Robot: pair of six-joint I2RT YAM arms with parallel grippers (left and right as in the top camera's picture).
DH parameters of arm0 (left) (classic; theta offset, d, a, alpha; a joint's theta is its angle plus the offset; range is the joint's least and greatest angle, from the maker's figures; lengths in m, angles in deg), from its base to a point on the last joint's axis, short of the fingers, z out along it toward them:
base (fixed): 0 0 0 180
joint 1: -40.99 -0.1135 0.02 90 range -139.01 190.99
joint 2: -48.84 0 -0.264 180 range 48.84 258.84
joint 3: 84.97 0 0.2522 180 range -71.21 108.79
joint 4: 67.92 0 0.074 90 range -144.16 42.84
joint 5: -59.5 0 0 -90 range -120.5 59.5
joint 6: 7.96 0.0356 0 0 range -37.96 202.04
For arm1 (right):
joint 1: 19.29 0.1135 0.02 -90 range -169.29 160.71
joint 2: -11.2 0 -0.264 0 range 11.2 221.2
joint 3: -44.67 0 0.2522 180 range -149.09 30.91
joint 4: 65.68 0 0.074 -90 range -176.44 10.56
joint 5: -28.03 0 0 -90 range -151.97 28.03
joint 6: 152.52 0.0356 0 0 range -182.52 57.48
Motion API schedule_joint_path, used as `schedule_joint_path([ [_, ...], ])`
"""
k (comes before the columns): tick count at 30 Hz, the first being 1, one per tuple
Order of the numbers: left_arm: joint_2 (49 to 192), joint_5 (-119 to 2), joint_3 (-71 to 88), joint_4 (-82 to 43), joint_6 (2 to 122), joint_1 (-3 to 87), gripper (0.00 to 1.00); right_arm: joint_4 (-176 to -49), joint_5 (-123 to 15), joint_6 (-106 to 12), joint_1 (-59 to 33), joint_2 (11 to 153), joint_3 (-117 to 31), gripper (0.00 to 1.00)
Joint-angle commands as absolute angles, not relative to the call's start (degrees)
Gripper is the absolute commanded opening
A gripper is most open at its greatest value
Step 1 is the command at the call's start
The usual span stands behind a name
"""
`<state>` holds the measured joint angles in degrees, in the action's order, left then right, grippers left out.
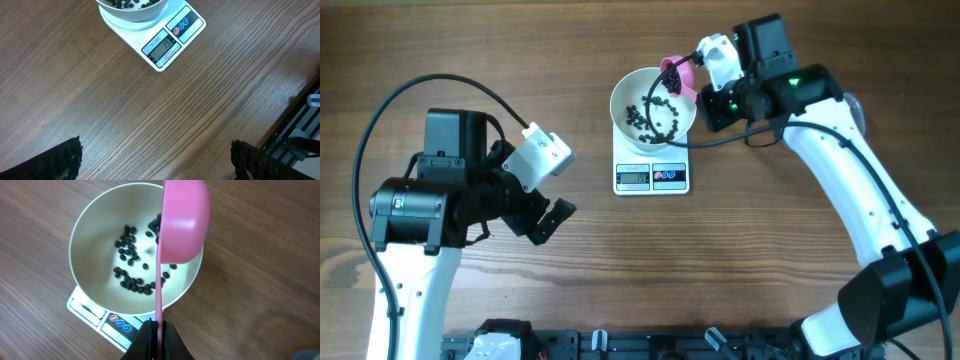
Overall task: Scoop item into bowl and weigh 150g on scale
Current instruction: 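Tilt the pink scoop with the right gripper to pour beans into the bowl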
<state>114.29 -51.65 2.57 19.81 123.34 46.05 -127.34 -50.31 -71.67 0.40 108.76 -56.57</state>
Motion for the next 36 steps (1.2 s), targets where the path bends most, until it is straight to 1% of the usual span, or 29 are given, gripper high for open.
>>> schedule_joint_path([
  [1,113.7,-53.0,2.9,19.8,123.2,45.6,1.0,-127.0,-60.7,-73.8,3.0,107.8,-56.5,0.04],
  [9,113.7,-53.0,2.9,19.8,123.2,45.6,1.0,-126.6,-65.5,-76.1,6.0,107.8,-56.5,0.04],
  [15,113.7,-53.0,2.9,19.8,123.2,45.6,1.0,-126.6,-66.2,-79.0,7.5,107.8,-56.5,0.04],
  [21,113.7,-53.0,2.9,19.8,123.2,45.6,1.0,-126.6,-71.1,-79.5,9.7,107.8,-56.5,0.04],
  [31,113.7,-53.0,2.9,19.8,123.2,45.6,1.0,-126.5,-72.9,-80.5,10.7,107.8,-56.5,0.04],
  [36,113.7,-53.0,2.9,19.8,123.2,45.6,1.0,-126.4,-74.0,-80.5,12.7,107.8,-56.5,0.04],
])
